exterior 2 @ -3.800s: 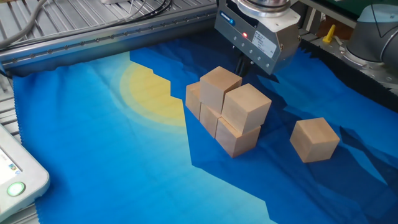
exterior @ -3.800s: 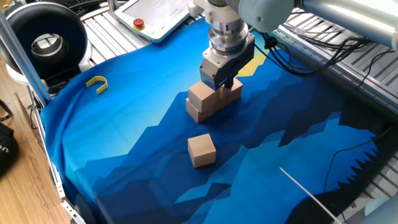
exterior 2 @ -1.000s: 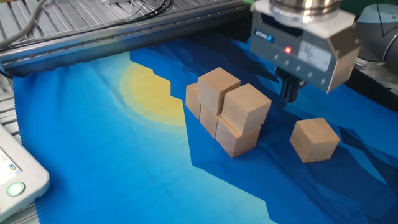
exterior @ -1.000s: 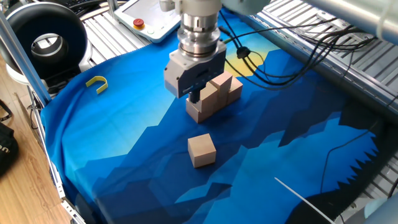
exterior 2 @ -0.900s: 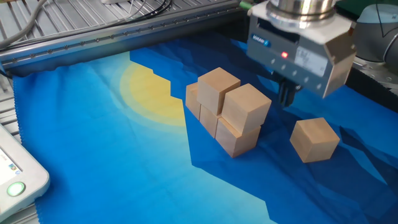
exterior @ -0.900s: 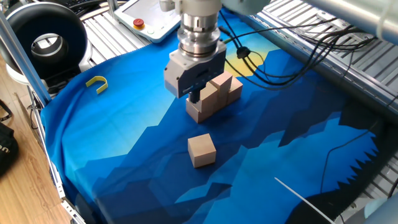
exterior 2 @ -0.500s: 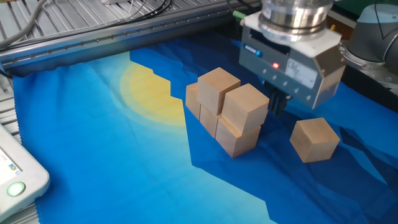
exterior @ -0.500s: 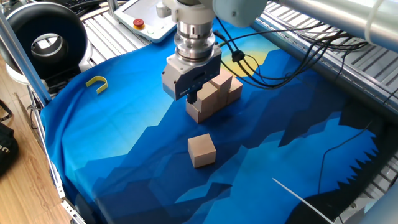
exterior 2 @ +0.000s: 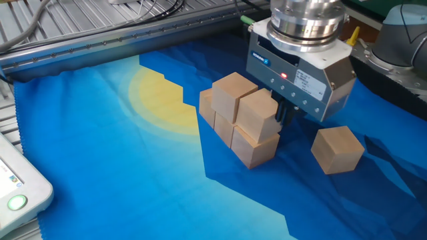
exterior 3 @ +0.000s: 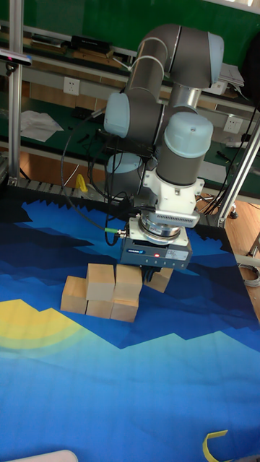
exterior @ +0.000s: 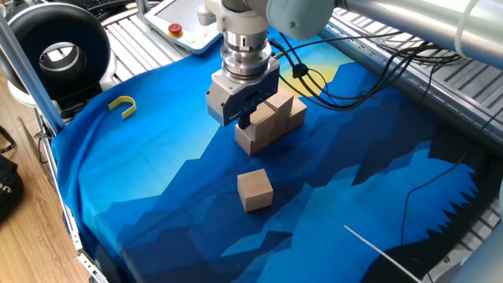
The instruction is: Stack the blocks into a pyramid shape
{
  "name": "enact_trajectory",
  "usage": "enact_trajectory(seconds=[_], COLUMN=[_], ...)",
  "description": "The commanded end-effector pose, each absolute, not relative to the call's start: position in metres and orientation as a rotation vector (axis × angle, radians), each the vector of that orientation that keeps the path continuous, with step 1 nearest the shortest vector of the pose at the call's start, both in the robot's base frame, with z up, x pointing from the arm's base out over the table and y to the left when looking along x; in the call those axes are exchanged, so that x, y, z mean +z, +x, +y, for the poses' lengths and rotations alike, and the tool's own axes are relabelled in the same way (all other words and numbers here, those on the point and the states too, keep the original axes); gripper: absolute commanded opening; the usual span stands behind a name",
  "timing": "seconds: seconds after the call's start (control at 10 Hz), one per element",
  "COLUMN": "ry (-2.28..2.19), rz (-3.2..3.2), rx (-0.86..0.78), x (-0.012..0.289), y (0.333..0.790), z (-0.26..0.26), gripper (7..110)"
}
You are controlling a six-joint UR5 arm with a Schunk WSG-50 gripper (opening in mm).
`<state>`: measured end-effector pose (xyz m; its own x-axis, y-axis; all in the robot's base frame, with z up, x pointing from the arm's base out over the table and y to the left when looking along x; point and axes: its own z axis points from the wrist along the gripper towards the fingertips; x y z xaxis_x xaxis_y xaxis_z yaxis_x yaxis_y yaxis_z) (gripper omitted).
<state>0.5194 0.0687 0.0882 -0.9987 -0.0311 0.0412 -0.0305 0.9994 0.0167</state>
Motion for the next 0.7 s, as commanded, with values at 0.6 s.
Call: enact_trajectory(seconds=[0.6], ry=[0.068], rz=[-3.108], rx=[-0.031], x=[0.0912], y=[0.5250], z=[0.0629], gripper=[7])
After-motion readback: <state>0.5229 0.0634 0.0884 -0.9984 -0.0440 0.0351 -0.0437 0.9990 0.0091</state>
